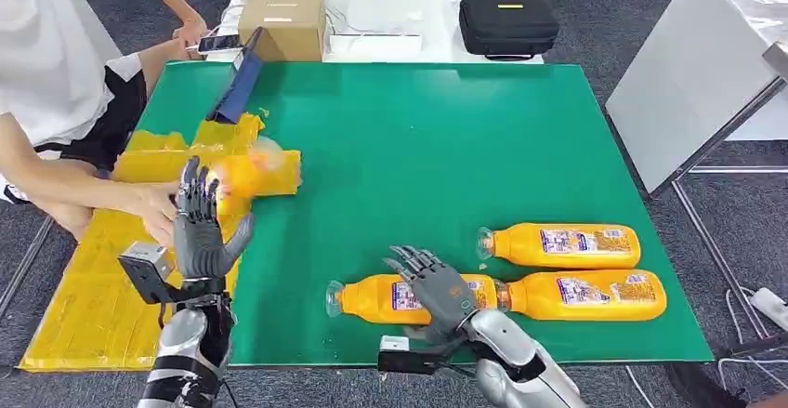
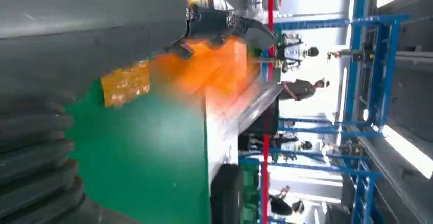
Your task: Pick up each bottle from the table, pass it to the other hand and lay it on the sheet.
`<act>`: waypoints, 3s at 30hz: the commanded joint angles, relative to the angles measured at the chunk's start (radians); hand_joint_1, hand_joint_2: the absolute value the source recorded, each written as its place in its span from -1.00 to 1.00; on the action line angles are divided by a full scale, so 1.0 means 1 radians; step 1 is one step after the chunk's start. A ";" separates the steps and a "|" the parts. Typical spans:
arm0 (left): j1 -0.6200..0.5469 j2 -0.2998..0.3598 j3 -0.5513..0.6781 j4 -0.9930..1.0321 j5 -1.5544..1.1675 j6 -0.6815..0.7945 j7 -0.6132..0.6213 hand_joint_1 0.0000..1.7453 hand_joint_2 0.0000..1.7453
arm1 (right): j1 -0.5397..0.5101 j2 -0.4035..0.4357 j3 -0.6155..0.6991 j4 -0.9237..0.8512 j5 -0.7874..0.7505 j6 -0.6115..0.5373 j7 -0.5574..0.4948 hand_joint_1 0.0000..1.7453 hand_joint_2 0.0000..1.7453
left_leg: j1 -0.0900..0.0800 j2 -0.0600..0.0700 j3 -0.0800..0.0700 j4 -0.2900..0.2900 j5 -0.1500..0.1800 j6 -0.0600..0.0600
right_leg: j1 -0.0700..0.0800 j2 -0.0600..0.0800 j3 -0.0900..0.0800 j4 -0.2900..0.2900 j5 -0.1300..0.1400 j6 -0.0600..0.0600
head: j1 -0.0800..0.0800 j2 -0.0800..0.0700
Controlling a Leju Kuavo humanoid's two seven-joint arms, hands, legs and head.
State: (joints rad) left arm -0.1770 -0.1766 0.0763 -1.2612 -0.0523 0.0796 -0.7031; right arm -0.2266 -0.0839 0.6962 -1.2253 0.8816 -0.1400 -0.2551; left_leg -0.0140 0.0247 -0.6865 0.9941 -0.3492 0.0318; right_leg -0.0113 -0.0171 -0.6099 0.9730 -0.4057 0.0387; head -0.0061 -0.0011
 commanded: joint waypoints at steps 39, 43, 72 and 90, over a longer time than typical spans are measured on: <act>0.002 -0.065 -0.032 0.036 -0.033 -0.051 0.005 -1.00 1.00 | -0.118 0.087 -0.174 0.449 0.261 -0.037 0.203 1.00 1.00 | 0.001 -0.003 0.013 -0.001 -0.002 -0.003 | 0.001 -0.001 0.003 -0.002 -0.003 -0.003 | 0.000 0.000; -0.006 -0.065 -0.040 0.048 -0.030 -0.054 0.005 -1.00 1.00 | -0.136 0.113 -0.187 0.489 0.220 -0.052 0.175 1.00 1.00 | 0.002 -0.002 0.014 -0.001 -0.002 -0.004 | 0.001 -0.001 0.004 -0.002 -0.003 -0.002 | 0.000 0.000; -0.013 -0.069 -0.069 0.057 -0.012 -0.035 0.005 -1.00 1.00 | 0.023 0.231 -0.303 -0.011 -0.091 -0.335 -0.082 1.00 1.00 | 0.002 0.003 0.008 0.001 0.001 -0.001 | 0.001 0.007 0.007 0.001 0.002 -0.001 | 0.000 0.000; -0.055 -0.038 -0.220 0.171 0.008 -0.289 0.068 -1.00 1.00 | 0.075 0.254 -0.355 -0.142 -0.300 -0.328 -0.222 1.00 1.00 | 0.002 0.002 0.006 0.001 -0.002 -0.004 | 0.000 0.007 0.005 0.000 0.000 -0.001 | 0.000 0.000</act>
State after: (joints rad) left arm -0.1781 -0.2537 -0.0206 -1.1955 -0.0011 -0.1531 -0.6496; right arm -0.1477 0.1686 0.3746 -1.3421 0.6279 -0.5318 -0.4559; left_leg -0.0135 0.0307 -0.6866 0.9939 -0.3482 0.0307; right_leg -0.0109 -0.0089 -0.6119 0.9730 -0.4028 0.0392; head -0.0057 -0.0011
